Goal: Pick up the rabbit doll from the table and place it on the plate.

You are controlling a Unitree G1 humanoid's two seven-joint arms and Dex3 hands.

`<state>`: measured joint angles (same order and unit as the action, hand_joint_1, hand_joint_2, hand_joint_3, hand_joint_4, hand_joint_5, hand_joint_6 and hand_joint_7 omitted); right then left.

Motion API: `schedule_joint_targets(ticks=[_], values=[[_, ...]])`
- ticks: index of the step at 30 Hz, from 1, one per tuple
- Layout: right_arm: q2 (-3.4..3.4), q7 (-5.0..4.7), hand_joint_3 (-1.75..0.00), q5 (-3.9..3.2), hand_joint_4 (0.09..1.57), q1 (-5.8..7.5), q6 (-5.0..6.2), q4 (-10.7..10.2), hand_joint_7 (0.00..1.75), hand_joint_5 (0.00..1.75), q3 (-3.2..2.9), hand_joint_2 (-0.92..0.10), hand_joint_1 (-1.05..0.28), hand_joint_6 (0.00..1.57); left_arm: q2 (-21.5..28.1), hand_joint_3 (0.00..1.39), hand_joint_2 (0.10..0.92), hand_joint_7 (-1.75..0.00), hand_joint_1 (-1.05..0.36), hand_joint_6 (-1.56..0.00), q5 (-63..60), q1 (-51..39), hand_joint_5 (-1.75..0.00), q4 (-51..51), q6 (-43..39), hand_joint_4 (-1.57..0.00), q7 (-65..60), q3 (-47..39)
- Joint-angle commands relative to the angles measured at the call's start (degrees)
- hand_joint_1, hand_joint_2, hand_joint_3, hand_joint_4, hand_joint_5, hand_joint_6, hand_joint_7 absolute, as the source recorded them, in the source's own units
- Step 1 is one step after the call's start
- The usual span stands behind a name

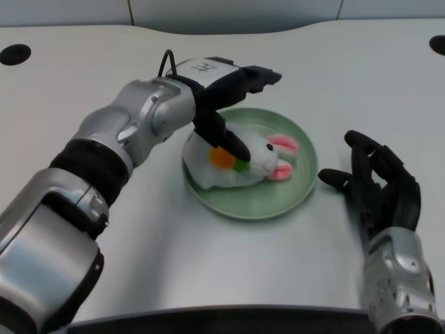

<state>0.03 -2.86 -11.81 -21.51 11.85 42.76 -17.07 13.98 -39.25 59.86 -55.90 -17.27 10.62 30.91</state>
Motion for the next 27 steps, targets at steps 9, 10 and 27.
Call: schedule_joint_targets(ticks=[9,10,27], values=[[-0.23,0.75,-0.25,-0.90,0.77,-1.15,0.82,2.0,0.50,1.01,-0.60,-0.92,-0.32,0.69,8.7,0.15,0.921,-0.04,-0.97,-0.09,5.2,-4.3,-0.04,7.8,0.3,-0.07,3.7,-6.4],[-0.27,0.71,-0.25,-0.86,0.77,-1.15,0.83,2.0,0.50,1.01,-0.58,-0.92,-0.32,0.68,9.8,0.15,0.921,-0.04,-0.96,-0.09,5.8,-5.4,-0.05,8.2,0.0,-0.08,4.1,-7.0],[-0.89,0.57,-0.28,-0.18,0.74,-1.01,1.13,2.0,0.51,1.01,-0.20,-0.92,-0.31,0.68,18.9,0.26,0.921,-0.06,-0.83,-0.21,17.3,-22.3,-0.12,16.6,-3.7,-0.21,1.7,-20.5]])
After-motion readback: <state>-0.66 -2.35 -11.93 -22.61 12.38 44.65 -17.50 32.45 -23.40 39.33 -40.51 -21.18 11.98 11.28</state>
